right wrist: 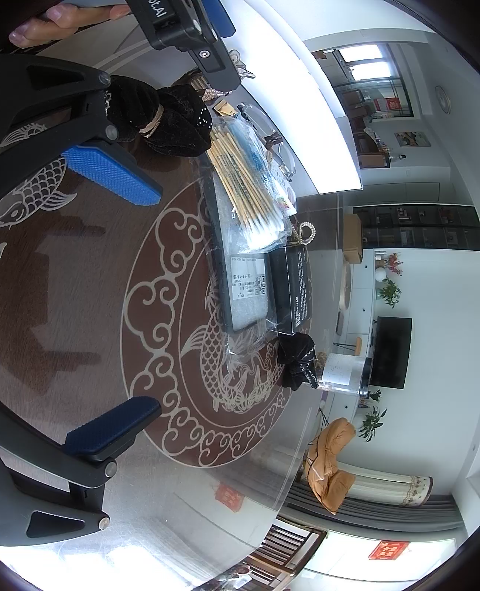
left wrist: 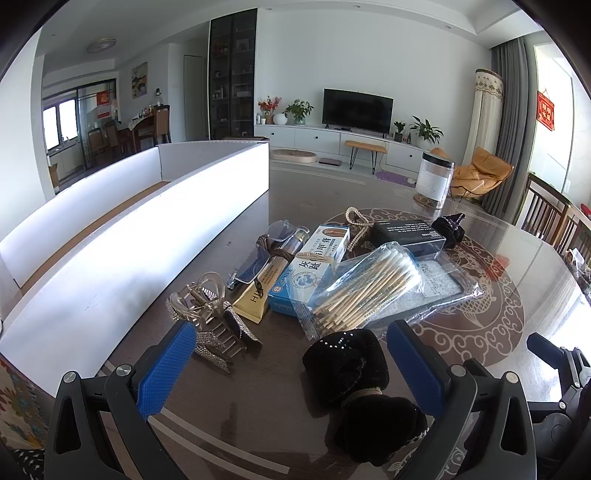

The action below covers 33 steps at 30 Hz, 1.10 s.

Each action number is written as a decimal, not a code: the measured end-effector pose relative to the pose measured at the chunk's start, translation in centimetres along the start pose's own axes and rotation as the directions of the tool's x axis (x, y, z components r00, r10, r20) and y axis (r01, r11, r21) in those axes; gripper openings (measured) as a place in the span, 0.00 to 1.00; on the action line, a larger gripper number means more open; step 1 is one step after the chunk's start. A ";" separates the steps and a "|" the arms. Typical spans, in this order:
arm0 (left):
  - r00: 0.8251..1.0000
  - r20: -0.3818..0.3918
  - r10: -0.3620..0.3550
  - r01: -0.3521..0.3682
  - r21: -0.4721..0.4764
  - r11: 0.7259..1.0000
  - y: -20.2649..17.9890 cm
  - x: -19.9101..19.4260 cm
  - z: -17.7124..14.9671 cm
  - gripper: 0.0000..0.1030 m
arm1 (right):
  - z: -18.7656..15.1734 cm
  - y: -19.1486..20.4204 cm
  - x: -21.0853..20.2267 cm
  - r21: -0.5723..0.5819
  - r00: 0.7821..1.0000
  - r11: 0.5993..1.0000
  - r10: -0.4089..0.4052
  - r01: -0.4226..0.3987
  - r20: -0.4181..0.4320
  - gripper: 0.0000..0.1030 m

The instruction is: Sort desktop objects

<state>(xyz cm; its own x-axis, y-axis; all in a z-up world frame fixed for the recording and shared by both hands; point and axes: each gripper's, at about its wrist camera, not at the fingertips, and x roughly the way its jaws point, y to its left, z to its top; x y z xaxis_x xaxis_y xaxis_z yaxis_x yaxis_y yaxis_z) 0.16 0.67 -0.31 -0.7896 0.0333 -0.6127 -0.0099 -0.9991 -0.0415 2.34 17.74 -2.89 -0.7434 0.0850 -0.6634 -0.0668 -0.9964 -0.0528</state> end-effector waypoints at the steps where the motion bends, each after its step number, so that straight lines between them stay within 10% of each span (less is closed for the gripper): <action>1: 1.000 0.001 0.000 0.000 0.000 1.000 0.0 0.0 0.0 1.00 | 0.0 0.0 0.0 0.000 1.000 1.000 0.000 0.000 0.000 1.00; 33: 1.000 0.008 0.002 -0.002 0.006 1.000 -0.1 -0.2 0.1 1.00 | 0.1 -0.1 0.0 0.002 1.000 1.000 0.003 -0.003 0.000 1.00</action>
<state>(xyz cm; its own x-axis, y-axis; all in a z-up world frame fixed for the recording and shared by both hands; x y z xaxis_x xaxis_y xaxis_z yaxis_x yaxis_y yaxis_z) 0.27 0.73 -0.08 -0.7942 0.0311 -0.6068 -0.0121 -0.9993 -0.0355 2.33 17.87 -2.83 -0.7436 0.0819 -0.6636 -0.0655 -0.9966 -0.0495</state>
